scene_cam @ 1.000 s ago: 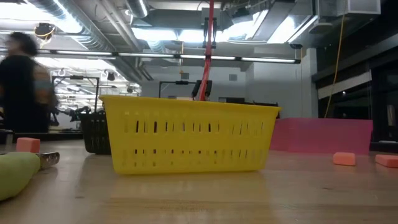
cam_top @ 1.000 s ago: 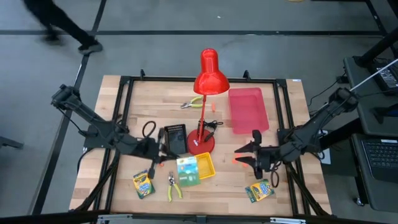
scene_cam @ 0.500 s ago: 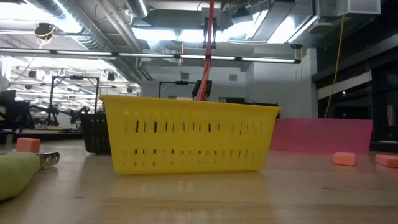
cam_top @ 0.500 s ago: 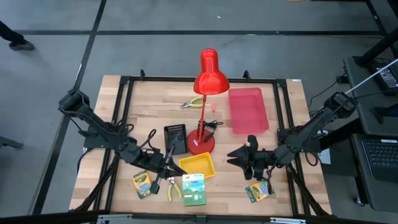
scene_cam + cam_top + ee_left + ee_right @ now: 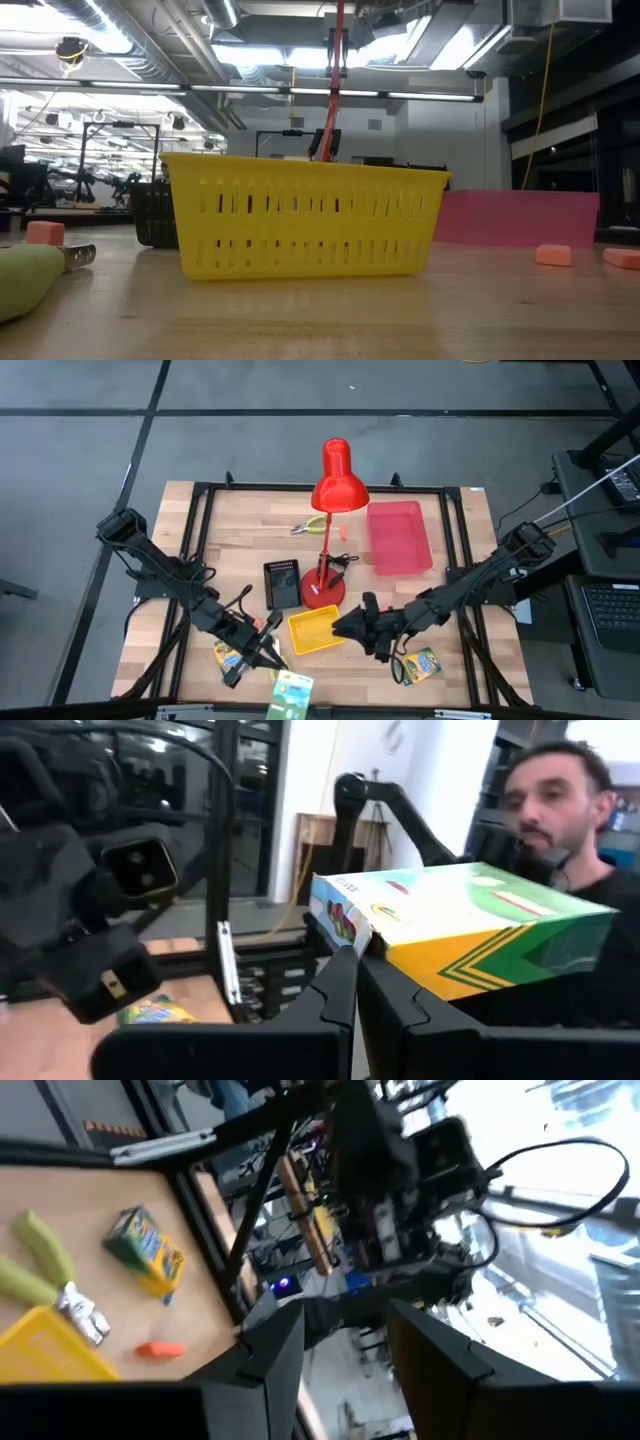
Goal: Pick & Place School Supplies
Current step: Put the crayon box into the pink bin
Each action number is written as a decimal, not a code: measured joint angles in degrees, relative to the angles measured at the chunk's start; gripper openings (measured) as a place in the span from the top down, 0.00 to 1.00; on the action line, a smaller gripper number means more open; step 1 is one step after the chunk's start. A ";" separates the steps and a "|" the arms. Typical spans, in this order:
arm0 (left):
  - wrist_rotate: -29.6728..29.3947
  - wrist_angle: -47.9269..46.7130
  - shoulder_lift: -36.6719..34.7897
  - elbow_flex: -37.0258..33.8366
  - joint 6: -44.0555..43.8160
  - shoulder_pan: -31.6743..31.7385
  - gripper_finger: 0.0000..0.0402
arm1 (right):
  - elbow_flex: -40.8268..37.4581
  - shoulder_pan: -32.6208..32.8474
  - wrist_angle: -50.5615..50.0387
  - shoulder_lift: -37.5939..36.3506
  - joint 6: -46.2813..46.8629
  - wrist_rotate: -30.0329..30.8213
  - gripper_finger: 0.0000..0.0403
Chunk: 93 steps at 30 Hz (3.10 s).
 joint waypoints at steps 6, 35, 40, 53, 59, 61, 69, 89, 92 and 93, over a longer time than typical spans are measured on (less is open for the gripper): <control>-1.30 -1.12 0.90 0.00 2.27 -1.14 1.00 | 3.39 0.02 2.39 2.48 -1.96 -3.72 0.63; -17.90 0.49 2.01 -0.09 11.14 1.83 1.00 | 7.14 4.83 -1.37 4.68 -1.86 1.85 0.63; -18.16 1.83 2.01 -0.09 9.62 1.84 1.00 | 7.14 6.47 -0.87 4.68 -5.80 6.18 0.63; -19.33 4.23 2.01 -0.09 8.88 2.05 1.00 | 7.10 11.24 2.68 4.70 -11.96 15.35 0.47; -18.63 6.39 1.99 -0.06 7.71 2.22 1.00 | 7.10 11.11 4.18 4.70 -13.44 15.16 0.40; -18.67 6.72 1.99 -0.04 7.37 2.32 1.00 | 7.10 11.06 4.93 4.70 -13.67 14.84 0.40; -18.20 7.51 1.99 -0.02 5.92 3.88 1.00 | 7.50 10.16 7.21 4.70 -16.09 11.84 0.40; -16.48 7.41 1.99 -0.02 5.37 4.86 1.00 | 10.34 5.30 5.64 4.70 -12.74 2.09 0.40; -16.51 7.39 1.99 -0.02 5.37 4.86 1.00 | 11.47 4.73 3.21 4.70 -11.28 1.31 0.40; -16.51 7.37 1.99 -0.02 5.37 4.86 1.00 | 11.65 4.44 2.32 4.70 -10.40 0.80 0.40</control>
